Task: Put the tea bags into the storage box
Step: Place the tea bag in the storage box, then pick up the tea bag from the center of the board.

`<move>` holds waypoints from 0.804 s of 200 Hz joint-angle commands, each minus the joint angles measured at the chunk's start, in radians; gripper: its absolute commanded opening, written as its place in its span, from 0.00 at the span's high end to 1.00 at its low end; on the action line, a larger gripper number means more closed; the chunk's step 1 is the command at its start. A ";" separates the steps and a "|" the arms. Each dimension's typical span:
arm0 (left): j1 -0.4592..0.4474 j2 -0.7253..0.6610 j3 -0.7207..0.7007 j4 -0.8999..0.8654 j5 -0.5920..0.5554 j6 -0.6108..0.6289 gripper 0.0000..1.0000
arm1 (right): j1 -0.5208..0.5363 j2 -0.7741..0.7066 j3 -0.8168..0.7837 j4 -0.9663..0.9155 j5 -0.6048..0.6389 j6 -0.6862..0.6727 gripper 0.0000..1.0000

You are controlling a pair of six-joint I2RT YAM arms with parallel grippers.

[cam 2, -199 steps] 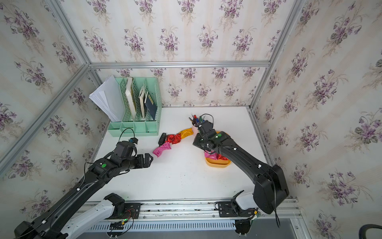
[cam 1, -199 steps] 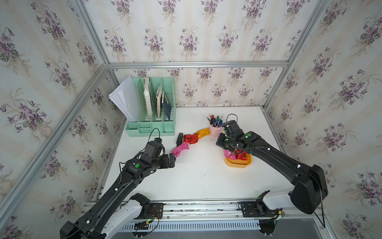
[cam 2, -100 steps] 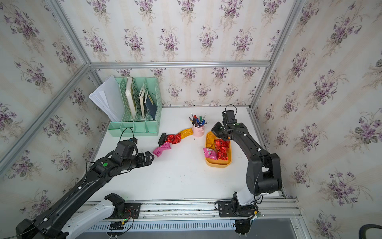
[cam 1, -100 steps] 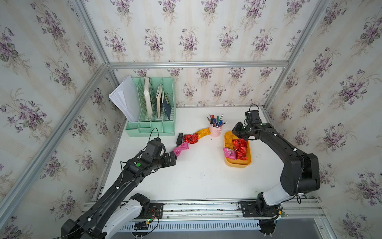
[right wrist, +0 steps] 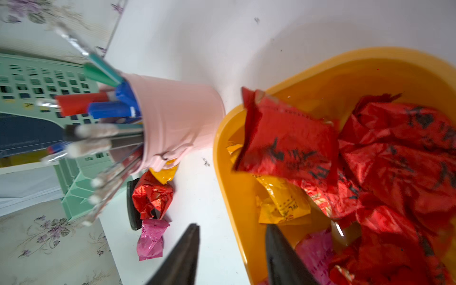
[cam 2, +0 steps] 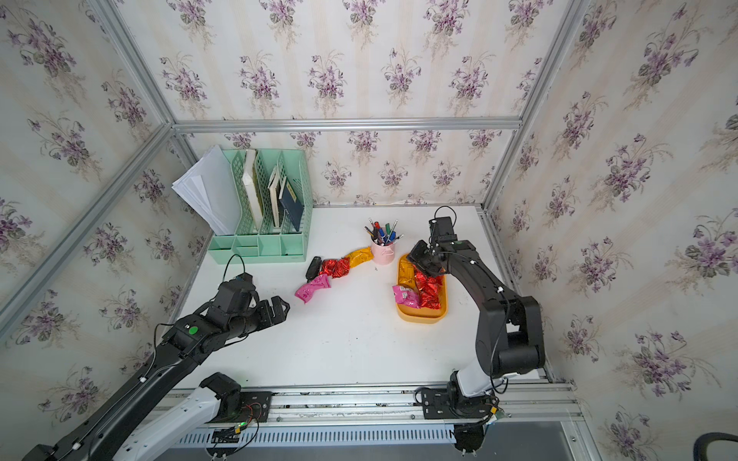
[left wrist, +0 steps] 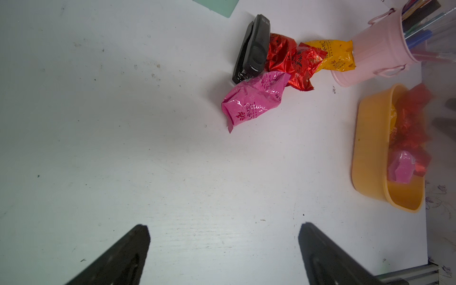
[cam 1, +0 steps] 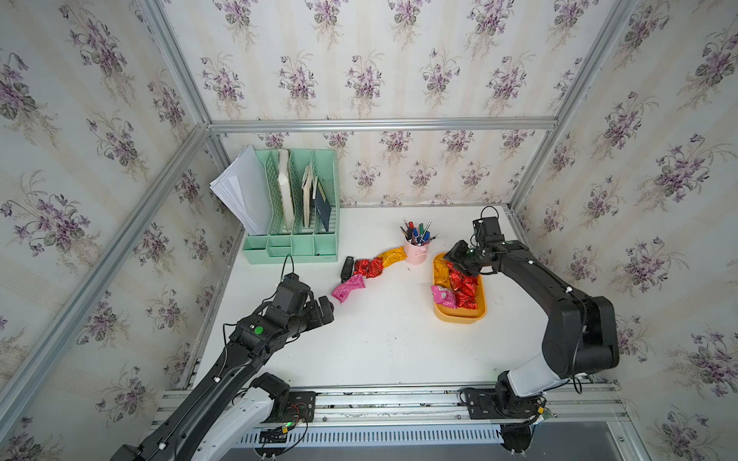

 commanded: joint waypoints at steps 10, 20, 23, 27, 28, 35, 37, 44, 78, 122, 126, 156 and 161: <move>0.000 0.033 0.031 0.002 -0.034 0.040 0.01 | 0.061 -0.094 -0.014 -0.047 0.080 -0.025 0.26; 0.000 0.053 0.044 0.010 -0.033 0.050 0.01 | 0.106 -0.113 -0.023 -0.040 0.094 -0.011 0.26; 0.000 0.061 0.049 0.010 -0.033 0.054 0.01 | 0.122 -0.117 -0.026 -0.034 0.097 -0.002 0.26; 0.000 0.070 0.053 0.011 -0.034 0.059 0.01 | 0.146 -0.119 -0.031 -0.026 0.102 0.009 0.26; 0.000 0.072 0.055 0.011 -0.034 0.060 0.01 | 0.151 -0.119 -0.032 -0.023 0.104 0.012 0.26; 0.000 0.087 0.064 0.010 -0.037 0.064 0.01 | 0.196 -0.119 -0.039 0.000 0.107 0.034 0.26; 0.000 0.092 0.067 0.009 -0.038 0.065 0.01 | 0.209 -0.118 -0.039 0.008 0.107 0.039 0.26; 0.000 0.105 0.076 0.009 -0.042 0.071 0.01 | 0.257 -0.108 -0.042 0.037 0.114 0.062 0.26; 0.004 0.148 0.101 0.008 -0.091 0.101 0.01 | 0.494 0.023 -0.026 0.210 0.140 0.174 0.26; 0.013 0.145 0.089 0.017 -0.100 0.117 0.01 | 0.607 0.280 0.122 0.282 0.109 0.317 0.25; 0.015 0.144 0.087 0.017 -0.100 0.118 0.01 | 0.613 0.294 0.134 0.283 0.110 0.338 0.25; 0.017 0.124 0.072 0.003 -0.101 0.116 0.01 | 0.652 0.357 0.147 0.372 0.128 0.499 0.30; 0.017 0.115 0.067 0.003 -0.102 0.115 0.01 | 0.658 0.367 0.153 0.378 0.134 0.517 0.31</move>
